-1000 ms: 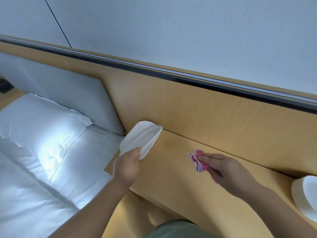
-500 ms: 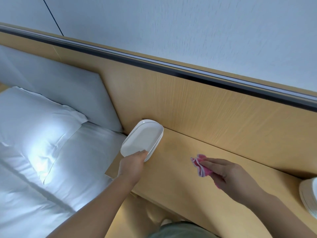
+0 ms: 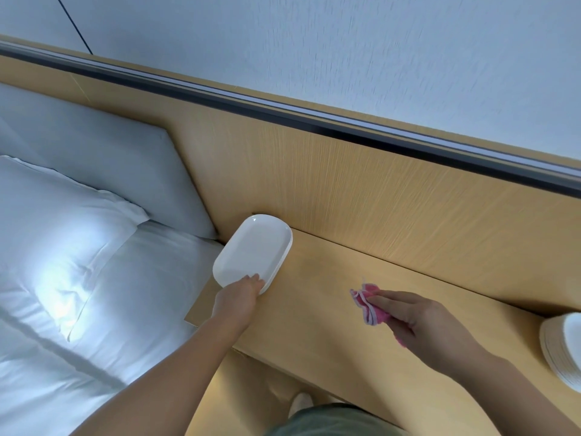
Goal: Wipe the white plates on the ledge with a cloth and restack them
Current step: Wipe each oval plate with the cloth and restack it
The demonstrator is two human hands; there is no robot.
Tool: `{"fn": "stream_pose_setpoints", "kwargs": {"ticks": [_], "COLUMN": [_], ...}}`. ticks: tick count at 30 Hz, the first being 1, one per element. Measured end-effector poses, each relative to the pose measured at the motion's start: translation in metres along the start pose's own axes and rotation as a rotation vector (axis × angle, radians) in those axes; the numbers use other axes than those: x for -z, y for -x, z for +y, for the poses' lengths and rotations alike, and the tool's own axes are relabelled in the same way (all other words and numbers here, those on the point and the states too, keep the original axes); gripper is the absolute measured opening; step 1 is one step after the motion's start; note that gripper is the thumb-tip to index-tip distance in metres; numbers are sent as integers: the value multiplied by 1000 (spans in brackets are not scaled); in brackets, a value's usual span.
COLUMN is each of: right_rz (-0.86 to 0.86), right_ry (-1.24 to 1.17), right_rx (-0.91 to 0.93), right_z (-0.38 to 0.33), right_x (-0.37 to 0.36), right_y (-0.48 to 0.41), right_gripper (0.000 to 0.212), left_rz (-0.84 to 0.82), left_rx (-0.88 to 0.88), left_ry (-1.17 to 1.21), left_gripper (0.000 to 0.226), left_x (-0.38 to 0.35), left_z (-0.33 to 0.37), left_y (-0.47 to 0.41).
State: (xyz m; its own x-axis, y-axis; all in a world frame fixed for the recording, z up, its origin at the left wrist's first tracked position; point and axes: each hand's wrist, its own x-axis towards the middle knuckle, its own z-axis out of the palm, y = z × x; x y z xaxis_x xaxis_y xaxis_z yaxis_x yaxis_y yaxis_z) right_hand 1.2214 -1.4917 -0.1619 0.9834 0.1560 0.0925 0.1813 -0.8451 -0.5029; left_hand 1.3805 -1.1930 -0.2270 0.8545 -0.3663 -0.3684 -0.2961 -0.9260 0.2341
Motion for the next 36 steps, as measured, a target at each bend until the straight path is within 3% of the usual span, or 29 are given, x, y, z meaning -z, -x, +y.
{"fn": "stream_pose_setpoints", "kwargs": {"ticks": [6, 10, 16, 27, 36], "right_rz": [-15, 46, 171, 361, 406], "right_ry": [-17, -32, -24, -24, -2], "right_rx": [-47, -92, -198, -432, -476], "right_z": [12, 25, 54, 111, 156], "right_x": [4, 16, 44, 98, 129], "right_y": [17, 39, 97, 237, 320], "right_gripper": [56, 45, 42, 35, 31], "left_rz": [79, 143, 57, -4, -93], "left_rx": [-9, -128, -299, -656, -621], "left_ry": [-1, 50, 122, -5, -12], "left_gripper": [37, 34, 27, 10, 29], "left_x": [4, 0, -13, -64, -106], "left_z": [8, 45, 149, 345, 467], "left_y": [-2, -6, -8, 2, 13]}}
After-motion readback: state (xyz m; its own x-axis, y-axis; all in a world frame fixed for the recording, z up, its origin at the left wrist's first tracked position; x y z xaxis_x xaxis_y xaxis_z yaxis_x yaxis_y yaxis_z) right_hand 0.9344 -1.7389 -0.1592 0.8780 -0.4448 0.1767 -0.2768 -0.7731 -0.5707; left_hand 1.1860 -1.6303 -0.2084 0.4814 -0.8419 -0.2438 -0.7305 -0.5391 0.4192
